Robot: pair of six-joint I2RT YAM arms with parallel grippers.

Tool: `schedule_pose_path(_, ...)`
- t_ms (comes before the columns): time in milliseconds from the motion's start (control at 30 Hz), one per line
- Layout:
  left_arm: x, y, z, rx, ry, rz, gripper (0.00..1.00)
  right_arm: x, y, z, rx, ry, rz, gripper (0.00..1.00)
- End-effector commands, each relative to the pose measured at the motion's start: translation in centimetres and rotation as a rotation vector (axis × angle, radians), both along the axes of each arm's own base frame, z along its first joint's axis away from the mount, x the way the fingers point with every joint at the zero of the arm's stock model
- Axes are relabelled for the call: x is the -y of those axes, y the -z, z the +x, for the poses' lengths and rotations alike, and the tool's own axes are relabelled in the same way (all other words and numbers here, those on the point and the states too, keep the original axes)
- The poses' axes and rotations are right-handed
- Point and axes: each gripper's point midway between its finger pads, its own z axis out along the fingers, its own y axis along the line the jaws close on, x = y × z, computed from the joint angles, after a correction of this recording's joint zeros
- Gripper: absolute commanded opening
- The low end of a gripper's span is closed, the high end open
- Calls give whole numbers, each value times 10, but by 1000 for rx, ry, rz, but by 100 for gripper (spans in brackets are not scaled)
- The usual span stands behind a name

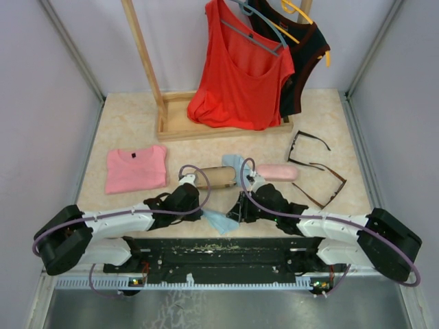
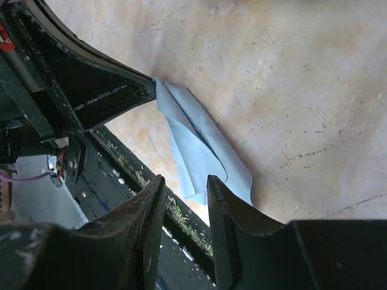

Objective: Organize the sunglasses
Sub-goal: Fold the glasses cleaning cloth at the center of the board.

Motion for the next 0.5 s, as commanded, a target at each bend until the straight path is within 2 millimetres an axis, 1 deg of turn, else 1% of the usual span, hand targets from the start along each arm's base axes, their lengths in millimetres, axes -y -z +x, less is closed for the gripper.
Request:
schedule_pose_path(0, -31, 30, -22, -105, -30, 116, 0, -7, -7, 8, -14, 47, 57, 36)
schedule_pose_path(333, -33, 34, -25, -118, -33, 119, 0, -14, 15, 3, -104, 47, 62, 36)
schedule_pose_path(467, -33, 33, -25, -115, -32, 115, 0, -10, 24, 5, -113, 69, 25, 36)
